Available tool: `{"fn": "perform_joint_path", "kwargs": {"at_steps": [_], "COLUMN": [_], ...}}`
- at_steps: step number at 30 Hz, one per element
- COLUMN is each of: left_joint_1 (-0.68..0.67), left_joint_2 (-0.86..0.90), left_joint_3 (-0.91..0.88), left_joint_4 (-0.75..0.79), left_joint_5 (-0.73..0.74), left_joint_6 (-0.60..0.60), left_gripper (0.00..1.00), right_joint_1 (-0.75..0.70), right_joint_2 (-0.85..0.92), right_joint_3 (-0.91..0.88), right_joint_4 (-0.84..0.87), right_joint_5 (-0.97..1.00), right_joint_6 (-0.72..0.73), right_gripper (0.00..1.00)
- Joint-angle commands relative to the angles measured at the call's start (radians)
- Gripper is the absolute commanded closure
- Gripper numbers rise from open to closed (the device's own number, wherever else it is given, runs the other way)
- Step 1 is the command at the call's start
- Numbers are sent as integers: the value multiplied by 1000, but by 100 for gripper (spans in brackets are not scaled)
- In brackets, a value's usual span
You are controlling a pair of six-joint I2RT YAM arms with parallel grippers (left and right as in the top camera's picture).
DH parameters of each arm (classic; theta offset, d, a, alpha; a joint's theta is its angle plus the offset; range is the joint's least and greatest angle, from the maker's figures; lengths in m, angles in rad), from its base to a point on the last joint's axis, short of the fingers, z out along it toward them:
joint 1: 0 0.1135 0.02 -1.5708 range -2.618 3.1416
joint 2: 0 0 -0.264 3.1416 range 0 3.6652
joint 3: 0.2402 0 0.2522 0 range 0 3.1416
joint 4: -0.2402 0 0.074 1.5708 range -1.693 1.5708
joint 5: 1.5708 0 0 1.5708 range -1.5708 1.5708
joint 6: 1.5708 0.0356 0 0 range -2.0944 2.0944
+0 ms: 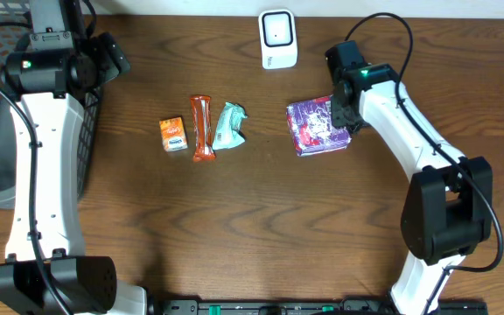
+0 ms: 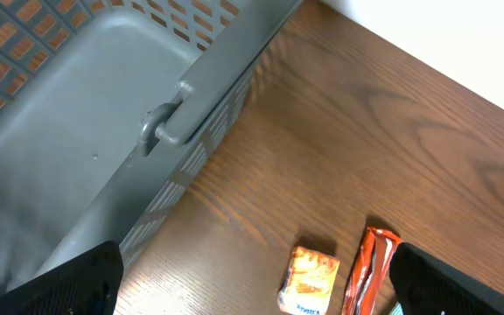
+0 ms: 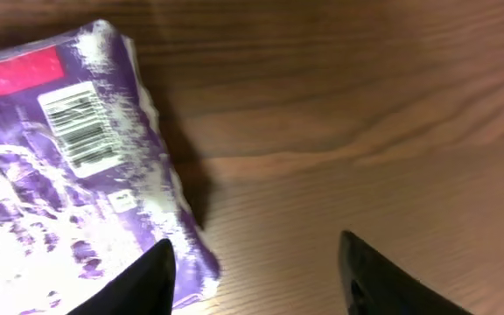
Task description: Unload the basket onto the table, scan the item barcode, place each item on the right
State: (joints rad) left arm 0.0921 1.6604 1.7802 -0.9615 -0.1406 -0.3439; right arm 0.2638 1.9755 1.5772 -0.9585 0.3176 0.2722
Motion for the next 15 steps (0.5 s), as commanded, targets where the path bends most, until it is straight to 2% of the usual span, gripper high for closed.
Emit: {"fn": "perform_joint_path", "kwargs": {"at_steps": [1, 2, 3, 8, 11, 15], "left_joint_1": [14, 14, 14, 14, 14, 14], "left_joint_2": [-13, -13, -13, -13, -13, -13], "left_joint_3": [6, 6, 6, 6, 6, 6], "left_joint_4": [-2, -2, -2, -2, -2, -2], "left_joint_5": [-21, -21, -21, -21, -21, -21], "left_joint_6": [-10, -10, -10, -10, -10, -10], "left_gripper": [2, 2, 2, 2, 2, 2], "right_joint_1": [-59, -79, -105, -227, -277, -319], "right_joint_2": [-12, -12, -12, -11, -11, -10], "right_joint_3": [11, 11, 11, 3, -17, -72], "right_joint_4": [9, 12, 13, 13, 27, 79], "right_joint_5": [-206, -275, -360, -745, -843, -853], "right_joint_6": [-86, -117, -154, -333, -375, -375], "right_gripper": [42, 41, 34, 17, 13, 13]}}
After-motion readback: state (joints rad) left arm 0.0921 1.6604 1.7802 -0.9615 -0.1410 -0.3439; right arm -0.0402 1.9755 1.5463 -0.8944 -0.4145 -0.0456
